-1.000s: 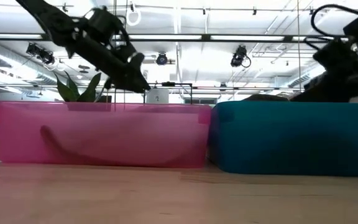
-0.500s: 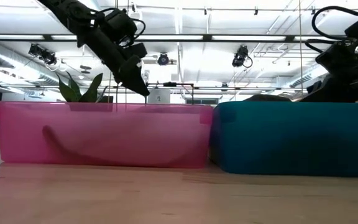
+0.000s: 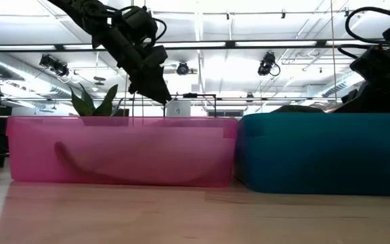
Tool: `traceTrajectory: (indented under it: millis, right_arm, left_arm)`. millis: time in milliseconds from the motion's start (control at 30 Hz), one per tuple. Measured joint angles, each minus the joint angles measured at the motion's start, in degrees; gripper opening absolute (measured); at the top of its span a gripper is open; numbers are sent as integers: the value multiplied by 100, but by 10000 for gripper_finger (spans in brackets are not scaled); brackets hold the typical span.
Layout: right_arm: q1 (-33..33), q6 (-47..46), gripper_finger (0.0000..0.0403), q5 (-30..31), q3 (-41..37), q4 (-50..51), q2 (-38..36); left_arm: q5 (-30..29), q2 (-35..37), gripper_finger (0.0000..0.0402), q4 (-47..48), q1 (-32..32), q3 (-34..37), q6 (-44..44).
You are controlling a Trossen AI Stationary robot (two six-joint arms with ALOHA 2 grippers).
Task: Pick & Place hat
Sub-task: Put the brown cap into the red bin
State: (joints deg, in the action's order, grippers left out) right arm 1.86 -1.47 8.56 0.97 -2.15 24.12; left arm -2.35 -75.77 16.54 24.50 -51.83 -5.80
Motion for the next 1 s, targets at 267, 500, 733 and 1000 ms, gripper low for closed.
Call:
traceTrajectory:
  millis: [267,500,733,1000]
  right_arm:
    - [-1,3,13,0,2,0,2]
    - [1,6,13,0,4,-256,2]
    - [-1,6,13,0,4,-648,2]
    - [-1,8,13,0,4,-1148,2]
  left_arm:
    - [-779,-117,174,-50,-363,2,-568]
    - [-939,-701,174,-116,-406,7,-1607]
    - [-950,-1228,174,-292,-133,2,-2430]
    - [-674,-1469,174,-297,-44,4,-3233]
